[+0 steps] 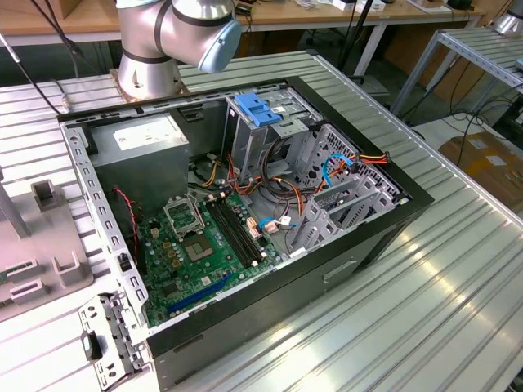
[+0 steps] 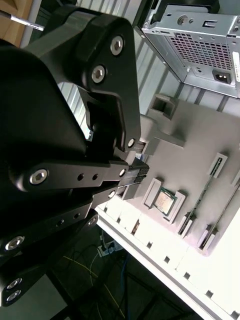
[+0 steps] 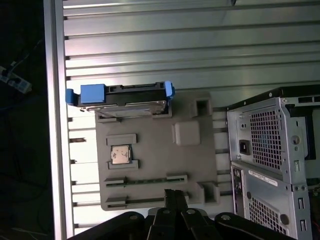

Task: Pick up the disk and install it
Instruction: 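Reach for the disk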

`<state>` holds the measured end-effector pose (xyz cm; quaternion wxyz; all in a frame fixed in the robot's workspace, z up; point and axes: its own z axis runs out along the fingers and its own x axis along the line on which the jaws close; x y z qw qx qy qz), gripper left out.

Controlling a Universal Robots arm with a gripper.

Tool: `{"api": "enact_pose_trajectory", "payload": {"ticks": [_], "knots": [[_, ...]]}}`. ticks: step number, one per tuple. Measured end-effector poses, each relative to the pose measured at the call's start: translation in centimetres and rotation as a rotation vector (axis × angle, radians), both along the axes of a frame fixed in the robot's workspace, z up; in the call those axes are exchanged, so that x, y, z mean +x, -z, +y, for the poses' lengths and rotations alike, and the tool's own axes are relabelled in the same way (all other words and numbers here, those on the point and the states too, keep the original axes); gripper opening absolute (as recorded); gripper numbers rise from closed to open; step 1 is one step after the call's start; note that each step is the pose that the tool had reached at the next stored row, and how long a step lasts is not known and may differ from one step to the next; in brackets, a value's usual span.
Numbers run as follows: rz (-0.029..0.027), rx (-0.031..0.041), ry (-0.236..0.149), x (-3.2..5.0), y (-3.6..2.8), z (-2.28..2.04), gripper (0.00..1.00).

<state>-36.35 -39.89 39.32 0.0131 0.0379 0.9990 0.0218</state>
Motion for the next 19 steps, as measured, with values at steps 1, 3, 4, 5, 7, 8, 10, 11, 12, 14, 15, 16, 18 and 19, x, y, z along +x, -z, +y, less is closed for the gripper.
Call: {"api": "enact_pose_trajectory", "payload": {"ticks": [1, 3, 4, 5, 7, 8, 10, 11, 12, 14, 15, 16, 18, 19], "knots": [[0.0001, 0.0000, 0.000, -0.06, 0.00, 0.00, 0.11], [0.0000, 0.0000, 0.000, -0.18, 0.00, 0.00, 0.11], [0.0000, 0.0000, 0.000, -0.24, 0.00, 0.00, 0.11], [0.0000, 0.0000, 0.000, -0.34, 0.00, 0.00, 0.11], [0.0001, 0.0000, 0.000, -0.47, 0.00, 0.00, 0.11], [0.0000, 0.0000, 0.000, -0.53, 0.00, 0.00, 0.11], [-0.0001, 0.0001, 0.000, -0.65, 0.01, 0.00, 0.11], [0.0000, 0.0000, 0.000, -0.72, 0.00, 0.00, 0.11], [0.0000, 0.0000, 0.000, -0.82, 0.00, 0.00, 0.11], [0.0000, 0.0000, 0.000, -0.97, 0.00, 0.00, 0.11], [0.0000, 0.0000, 0.000, -1.06, 0.00, 0.00, 0.11], [0.0001, -0.0001, 0.000, -1.16, 0.00, 0.00, 0.11], [0.0000, 0.0000, 0.000, -1.38, 0.00, 0.00, 0.11], [0.0000, 0.0000, 0.000, -1.44, 0.00, 0.00, 0.11]]}}
